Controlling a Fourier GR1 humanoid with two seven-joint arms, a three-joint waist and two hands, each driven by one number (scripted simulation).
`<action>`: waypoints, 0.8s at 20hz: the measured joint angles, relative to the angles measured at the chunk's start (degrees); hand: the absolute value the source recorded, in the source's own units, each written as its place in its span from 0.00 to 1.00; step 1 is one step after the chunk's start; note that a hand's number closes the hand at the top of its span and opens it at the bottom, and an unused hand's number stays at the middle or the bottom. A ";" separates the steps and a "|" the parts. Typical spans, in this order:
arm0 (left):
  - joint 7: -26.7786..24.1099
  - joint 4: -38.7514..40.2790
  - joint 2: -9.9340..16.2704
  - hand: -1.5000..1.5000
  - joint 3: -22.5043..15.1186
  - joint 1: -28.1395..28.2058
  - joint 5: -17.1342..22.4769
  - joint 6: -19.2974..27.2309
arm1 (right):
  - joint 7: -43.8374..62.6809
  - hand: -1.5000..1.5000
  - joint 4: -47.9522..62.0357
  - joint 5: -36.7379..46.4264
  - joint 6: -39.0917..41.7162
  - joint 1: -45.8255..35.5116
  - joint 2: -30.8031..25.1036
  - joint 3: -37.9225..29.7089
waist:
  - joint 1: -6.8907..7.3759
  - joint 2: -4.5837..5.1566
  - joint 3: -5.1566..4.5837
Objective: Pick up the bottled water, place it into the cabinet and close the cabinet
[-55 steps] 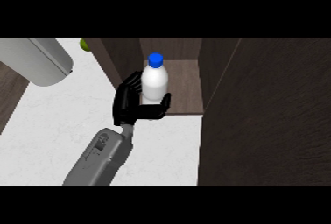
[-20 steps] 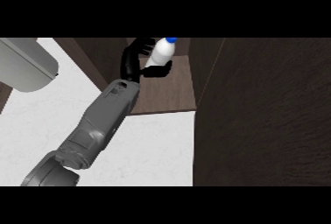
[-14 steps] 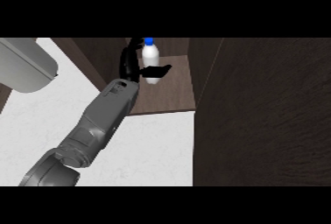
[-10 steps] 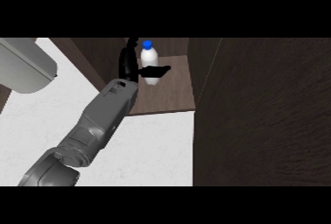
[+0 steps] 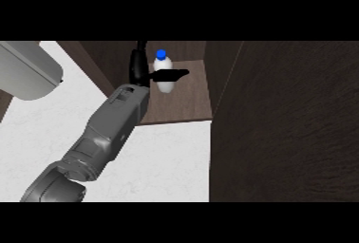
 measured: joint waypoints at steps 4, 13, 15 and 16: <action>-3.98 -2.24 -0.58 0.00 1.76 0.81 1.66 -5.82 | -1.07 0.00 0.18 0.04 0.44 0.59 -0.60 -0.82 | 0.63 -0.12 0.09; -9.77 -6.75 -1.88 0.00 0.56 3.41 2.70 -15.18 | -0.69 0.00 -0.78 0.52 -0.94 1.36 -0.25 -0.63 | 2.10 -0.62 0.31; -9.74 -7.86 -1.93 0.00 -0.66 3.88 3.07 -16.46 | -0.01 0.00 -1.52 0.65 -1.61 1.22 0.04 -0.31 | 2.38 -0.61 0.27; -9.40 -8.57 -1.98 0.00 -1.68 4.23 3.29 -16.98 | 0.00 0.00 -1.57 -0.03 -1.47 1.60 -0.28 -1.00 | 2.63 -0.67 0.26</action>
